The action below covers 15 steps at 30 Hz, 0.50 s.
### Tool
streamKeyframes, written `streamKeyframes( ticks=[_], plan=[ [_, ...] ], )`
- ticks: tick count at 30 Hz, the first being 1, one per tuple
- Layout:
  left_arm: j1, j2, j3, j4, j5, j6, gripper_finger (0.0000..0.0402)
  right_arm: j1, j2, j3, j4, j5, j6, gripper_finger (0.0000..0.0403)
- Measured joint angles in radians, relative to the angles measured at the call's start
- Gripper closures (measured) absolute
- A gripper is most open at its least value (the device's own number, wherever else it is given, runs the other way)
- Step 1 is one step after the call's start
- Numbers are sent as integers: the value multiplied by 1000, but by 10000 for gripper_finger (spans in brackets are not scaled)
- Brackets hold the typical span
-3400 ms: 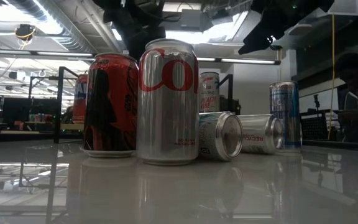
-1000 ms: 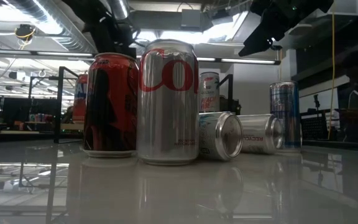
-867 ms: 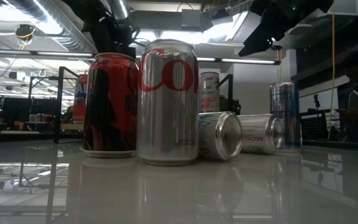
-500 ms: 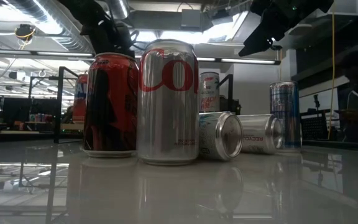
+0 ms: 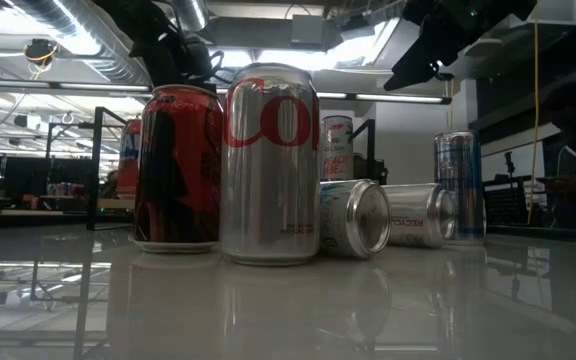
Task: Place canned beverage on shelf
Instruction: Put the red soda can on the shelf
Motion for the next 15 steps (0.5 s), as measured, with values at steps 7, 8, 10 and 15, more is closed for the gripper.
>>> streamKeyframes(
  ticks=[7,8,10,15],
  plan=[
    [0,0,-1,-1,-4,0,83,0,0,0,0,0,0,49],
    [0,1,-1,-1,-4,0,83,0,0,0,0,0,0,49],
    [0,1,-1,-1,-4,0,82,0,0,0,0,0,0,49],
    [0,1,-1,-1,-4,0,82,0,0,0,0,0,0,49]
  ],
)
